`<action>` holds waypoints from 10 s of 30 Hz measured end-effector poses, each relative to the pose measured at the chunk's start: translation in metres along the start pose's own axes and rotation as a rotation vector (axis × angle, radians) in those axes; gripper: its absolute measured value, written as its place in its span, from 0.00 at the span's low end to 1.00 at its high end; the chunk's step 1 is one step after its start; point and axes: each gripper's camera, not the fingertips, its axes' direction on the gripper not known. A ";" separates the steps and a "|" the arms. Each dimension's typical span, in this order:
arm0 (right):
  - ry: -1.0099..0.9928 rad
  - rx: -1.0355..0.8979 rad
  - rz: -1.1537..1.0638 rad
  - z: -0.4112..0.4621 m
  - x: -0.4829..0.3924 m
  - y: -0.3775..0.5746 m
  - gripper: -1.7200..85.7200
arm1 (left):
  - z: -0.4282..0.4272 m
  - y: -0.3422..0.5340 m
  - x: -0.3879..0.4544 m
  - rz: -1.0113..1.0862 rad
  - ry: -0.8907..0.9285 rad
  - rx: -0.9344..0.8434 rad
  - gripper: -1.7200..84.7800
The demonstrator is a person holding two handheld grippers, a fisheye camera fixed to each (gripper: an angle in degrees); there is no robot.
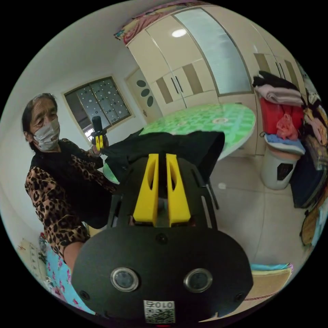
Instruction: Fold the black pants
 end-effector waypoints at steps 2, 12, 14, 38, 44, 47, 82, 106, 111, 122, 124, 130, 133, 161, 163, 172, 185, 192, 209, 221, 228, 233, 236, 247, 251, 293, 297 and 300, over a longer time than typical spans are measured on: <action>-0.116 -0.059 0.136 0.014 0.028 0.022 0.10 | 0.033 0.011 -0.017 -0.052 0.070 -0.106 0.02; -0.236 0.323 0.484 -0.016 0.070 0.122 0.19 | 0.002 0.048 -0.021 -0.069 0.100 -0.020 0.02; -0.288 0.523 0.584 -0.027 0.084 0.149 0.21 | -0.010 0.062 -0.022 -0.077 0.118 0.008 0.02; 0.276 -0.171 0.401 0.076 0.065 -0.087 0.09 | -0.082 0.130 -0.042 -0.287 -0.139 0.272 0.02; 0.390 -0.159 0.525 0.118 0.109 -0.133 0.08 | -0.133 0.182 -0.061 -0.567 -0.396 0.341 0.02; 0.483 -0.120 0.546 0.135 0.122 -0.172 0.08 | -0.148 0.191 -0.081 -0.636 -0.413 0.293 0.02; -0.335 -0.378 0.110 0.558 -0.053 -0.215 0.15 | -0.338 0.527 0.062 -1.013 -0.458 0.840 0.02; -0.495 -0.615 0.236 0.816 -0.030 -0.130 0.04 | -0.254 0.469 0.033 -0.710 -0.109 0.485 0.02; -0.468 -0.560 0.261 0.854 -0.006 -0.156 0.04 | -0.285 0.446 0.007 -0.802 -0.395 0.378 0.02; -0.633 -0.272 0.441 0.916 0.074 -0.198 0.05 | -0.363 0.439 -0.151 -0.978 -0.379 0.378 0.02; -0.841 -0.231 0.404 0.921 0.081 -0.193 0.05 | -0.379 0.441 -0.137 -0.938 -0.407 0.445 0.02; -0.843 -0.250 0.310 0.919 0.086 -0.201 0.08 | -0.353 0.445 -0.084 -0.846 -0.286 0.319 0.02; -0.662 -0.265 0.297 0.924 0.081 -0.223 0.12 | -0.334 0.453 -0.085 -0.855 -0.365 0.279 0.02; 0.171 -0.620 -0.071 1.195 0.008 -0.352 0.15 | -0.397 0.529 -0.064 -0.843 -0.351 0.487 0.02; 0.233 -0.605 -0.118 1.207 -0.004 -0.347 0.14 | -0.398 0.541 -0.053 -0.844 -0.362 0.488 0.02; -0.068 -0.518 -0.069 1.198 -0.039 -0.343 0.04 | -0.399 0.611 -0.023 -0.872 -0.307 0.614 0.02; -0.267 -0.571 -0.475 1.191 -0.266 -0.263 0.05 | -0.383 0.716 0.002 -1.065 -0.174 0.896 0.02; -0.273 -0.918 -0.550 1.257 -0.292 -0.203 0.06 | -0.364 0.790 0.027 -1.119 -0.083 1.044 0.02; 0.140 -0.986 -0.545 1.427 -0.315 -0.297 0.10 | -0.321 0.871 0.003 -1.109 0.171 1.369 0.02; -0.194 -0.816 -0.254 1.421 -0.250 -0.345 0.05 | -0.344 0.865 0.008 -0.933 0.108 1.388 0.02; -0.309 -0.695 -0.226 1.404 -0.235 -0.359 0.05 | -0.352 0.878 0.014 -0.890 0.080 1.474 0.02; 0.060 -0.662 -0.209 1.395 -0.215 -0.358 0.06 | -0.358 0.874 0.008 -0.921 0.060 1.505 0.02; -0.031 -0.651 -0.228 1.377 -0.208 -0.356 0.09 | -0.362 0.866 -0.001 -0.934 0.056 1.470 0.02; 0.026 -0.617 -0.184 1.335 -0.183 -0.352 0.06 | -0.392 0.805 -0.020 -0.936 -0.120 1.350 0.02; -0.489 -0.506 0.008 1.279 -0.140 -0.352 0.10 | -0.394 0.785 -0.015 -0.951 -0.189 1.279 0.02; -1.060 -0.284 -0.265 0.834 -0.115 -0.058 0.04 | -0.307 0.387 -0.226 -0.613 0.076 0.447 0.02; -1.079 -0.195 -0.235 0.818 -0.114 -0.048 0.04 | -0.306 0.392 -0.248 -0.698 0.070 0.418 0.02; -1.069 -0.091 -0.182 0.802 -0.107 -0.040 0.04 | -0.301 0.390 -0.260 -0.727 0.076 0.402 0.02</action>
